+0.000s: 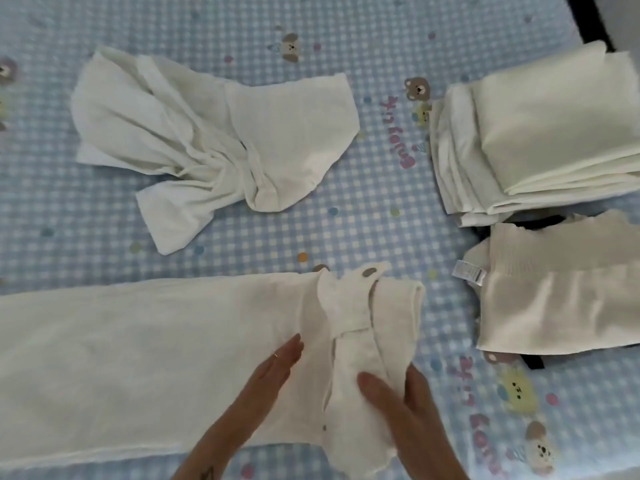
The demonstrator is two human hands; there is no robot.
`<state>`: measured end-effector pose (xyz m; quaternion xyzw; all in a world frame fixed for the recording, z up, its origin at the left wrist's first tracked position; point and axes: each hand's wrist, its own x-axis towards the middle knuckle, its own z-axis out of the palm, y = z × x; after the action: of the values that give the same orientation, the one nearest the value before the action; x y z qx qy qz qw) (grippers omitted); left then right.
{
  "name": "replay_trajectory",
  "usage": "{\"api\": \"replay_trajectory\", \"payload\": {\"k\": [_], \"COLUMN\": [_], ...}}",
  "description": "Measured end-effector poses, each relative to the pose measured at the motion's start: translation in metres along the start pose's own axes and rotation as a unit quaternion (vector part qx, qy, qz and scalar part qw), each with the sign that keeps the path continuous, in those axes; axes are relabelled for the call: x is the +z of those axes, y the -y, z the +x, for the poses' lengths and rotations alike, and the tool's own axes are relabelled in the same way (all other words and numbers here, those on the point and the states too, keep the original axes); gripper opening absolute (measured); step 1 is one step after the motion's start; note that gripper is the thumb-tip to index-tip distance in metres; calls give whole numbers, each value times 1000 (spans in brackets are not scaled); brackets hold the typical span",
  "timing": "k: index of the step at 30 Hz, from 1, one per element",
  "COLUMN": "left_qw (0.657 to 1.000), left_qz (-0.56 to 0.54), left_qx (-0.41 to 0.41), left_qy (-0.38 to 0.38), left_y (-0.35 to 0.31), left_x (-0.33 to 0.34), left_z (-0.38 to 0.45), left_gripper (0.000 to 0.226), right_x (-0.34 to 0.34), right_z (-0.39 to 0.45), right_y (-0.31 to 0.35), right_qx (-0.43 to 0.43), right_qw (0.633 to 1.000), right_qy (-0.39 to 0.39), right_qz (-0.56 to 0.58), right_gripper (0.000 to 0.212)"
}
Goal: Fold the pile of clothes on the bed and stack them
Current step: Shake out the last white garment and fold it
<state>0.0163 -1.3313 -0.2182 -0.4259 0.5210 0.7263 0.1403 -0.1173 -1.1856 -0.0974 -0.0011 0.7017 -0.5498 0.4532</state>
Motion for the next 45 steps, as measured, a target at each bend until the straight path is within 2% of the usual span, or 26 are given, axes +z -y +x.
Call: {"api": "replay_trajectory", "payload": {"k": [3, 6, 8, 10, 11, 12, 13, 14, 15, 16, 17, 18, 22, 24, 26, 27, 30, 32, 34, 35, 36, 37, 38, 40, 42, 45], "left_qw": [969, 946, 963, 990, 992, 985, 977, 973, 971, 972, 971, 969, 962, 962, 965, 966, 960, 928, 851, 808, 779, 772, 783, 831, 879, 899], "left_qz": [-232, -288, -233, -86, -5, 44, 60, 51, 32, 16, 10, 10, 46, 48, 33, 34, 67, 108, 184, 218, 235, 233, 218, 176, 114, 31], "left_qx": [-44, -51, -60, -22, -3, 8, 8, 8, 8, 5, -2, -11, -24, -15, -17, -20, -23, -3, -12, -42, -80, -116, -145, -178, -164, -91], "left_qy": [-79, -135, -121, -107, -127, -168, -206, -227, -235, -236, -239, -247, -270, -268, -261, -256, -269, -357, -492, -546, -575, -580, -564, -496, -433, -427], "left_y": [-4, 7, 13, 21, 28, 32, 37, 40, 43, 45, 49, 54, 66, 71, 76, 79, 92, 105, 128, 141, 150, 157, 162, 169, 165, 135], "left_x": [-64, -128, -147, -149, -146, -144, -147, -152, -160, -169, -178, -188, -204, -206, -211, -214, -238, -273, -331, -365, -396, -422, -445, -476, -489, -476], "left_z": [-23, -43, -50, -50, -47, -42, -38, -34, -32, -30, -28, -27, -23, -26, -38, -45, -67, -88, -112, -124, -134, -141, -146, -149, -152, -164], "left_gripper": [55, 66, 63, 46, 35, 28, 28, 30, 33, 33, 31, 29, 35, 34, 27, 24, 24, 29, 35, 40, 47, 56, 64, 74, 77, 59], "right_x": [100, 175, 197, 209, 211, 209, 206, 201, 194, 187, 180, 178, 181, 187, 207, 223, 282, 304, 312, 314, 315, 317, 325, 345, 368, 417], "right_z": [-2, 12, 28, 37, 40, 43, 48, 54, 63, 73, 83, 94, 130, 134, 115, 101, 71, 76, 87, 90, 90, 88, 85, 76, 67, 47], "right_y": [-11, -42, -67, -88, -95, -100, -105, -108, -109, -108, -107, -108, -123, -124, -125, -128, -147, -153, -157, -158, -159, -157, -154, -144, -139, -127], "right_qx": [-128, -148, -129, -94, -88, -94, -128, -177, -220, -241, -236, -213, -88, -60, -103, -137, -195, -153, -95, -81, -71, -62, -66, -78, -67, -65], "right_qw": [973, 925, 896, 879, 882, 889, 889, 871, 836, 799, 775, 758, 717, 717, 736, 741, 716, 688, 659, 646, 638, 639, 650, 693, 741, 829], "right_qy": [86, 128, 163, 202, 198, 170, 111, 38, -32, -83, -102, -96, 14, 14, -32, -31, 63, 86, 100, 101, 100, 96, 82, 45, 73, 141], "right_qz": [-174, -325, -393, -423, -419, -415, -424, -457, -502, -545, -578, -609, -691, -694, -669, -657, -667, -704, -740, -752, -760, -760, -752, -715, -664, -538], "right_gripper": [72, 80, 79, 75, 70, 64, 56, 51, 51, 54, 58, 62, 72, 71, 67, 65, 66, 71, 72, 71, 71, 72, 73, 68, 63, 61]}}
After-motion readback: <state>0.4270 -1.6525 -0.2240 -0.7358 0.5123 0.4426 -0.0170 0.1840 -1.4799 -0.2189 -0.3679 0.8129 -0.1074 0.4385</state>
